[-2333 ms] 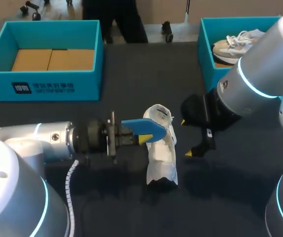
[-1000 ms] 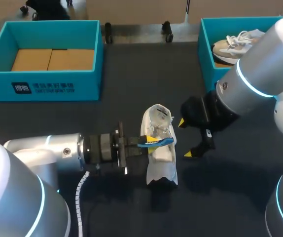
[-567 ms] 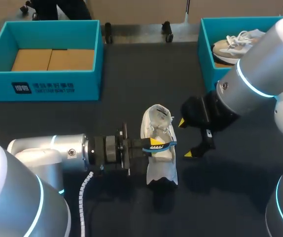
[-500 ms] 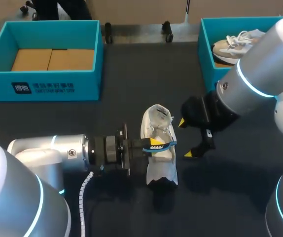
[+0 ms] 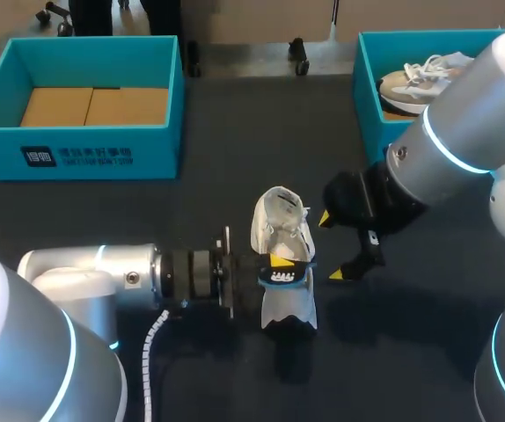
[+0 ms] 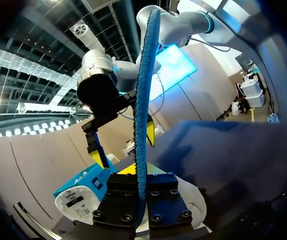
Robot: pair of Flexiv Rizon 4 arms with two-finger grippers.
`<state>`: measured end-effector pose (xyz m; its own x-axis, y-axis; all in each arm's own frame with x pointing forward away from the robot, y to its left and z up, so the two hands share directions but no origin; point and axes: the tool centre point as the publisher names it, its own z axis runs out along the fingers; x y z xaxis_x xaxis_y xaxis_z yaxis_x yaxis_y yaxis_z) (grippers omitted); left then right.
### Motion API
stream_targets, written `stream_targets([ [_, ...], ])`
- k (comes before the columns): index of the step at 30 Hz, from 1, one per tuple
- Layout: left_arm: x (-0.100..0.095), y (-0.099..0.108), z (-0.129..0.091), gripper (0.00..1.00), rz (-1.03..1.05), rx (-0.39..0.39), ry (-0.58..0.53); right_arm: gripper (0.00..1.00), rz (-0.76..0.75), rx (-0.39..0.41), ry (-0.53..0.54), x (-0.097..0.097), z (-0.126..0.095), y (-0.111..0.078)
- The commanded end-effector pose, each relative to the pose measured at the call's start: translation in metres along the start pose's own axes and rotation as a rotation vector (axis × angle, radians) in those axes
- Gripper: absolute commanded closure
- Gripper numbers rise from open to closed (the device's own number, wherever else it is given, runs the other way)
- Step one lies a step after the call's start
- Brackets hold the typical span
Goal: Take the shoe out of the shoebox, open the shoe tongue, remove and reinsert the insole, then place the shoe into the shoebox
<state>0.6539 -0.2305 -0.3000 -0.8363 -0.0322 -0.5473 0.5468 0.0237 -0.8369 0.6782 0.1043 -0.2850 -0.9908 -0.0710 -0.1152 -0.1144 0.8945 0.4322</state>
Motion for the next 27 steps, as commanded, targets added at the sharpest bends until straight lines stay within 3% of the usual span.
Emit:
stream_targets([
  [1, 0.000, 0.006, 0.005, 1.00, 0.021, -0.007, 0.006, 0.00, 0.000, 0.000, -0.002, 0.000, 0.002, 0.000],
  [27, 0.000, 0.044, 0.000, 1.00, 0.043, -0.023, -0.028, 0.00, 0.000, 0.000, -0.002, 0.000, 0.002, 0.000],
])
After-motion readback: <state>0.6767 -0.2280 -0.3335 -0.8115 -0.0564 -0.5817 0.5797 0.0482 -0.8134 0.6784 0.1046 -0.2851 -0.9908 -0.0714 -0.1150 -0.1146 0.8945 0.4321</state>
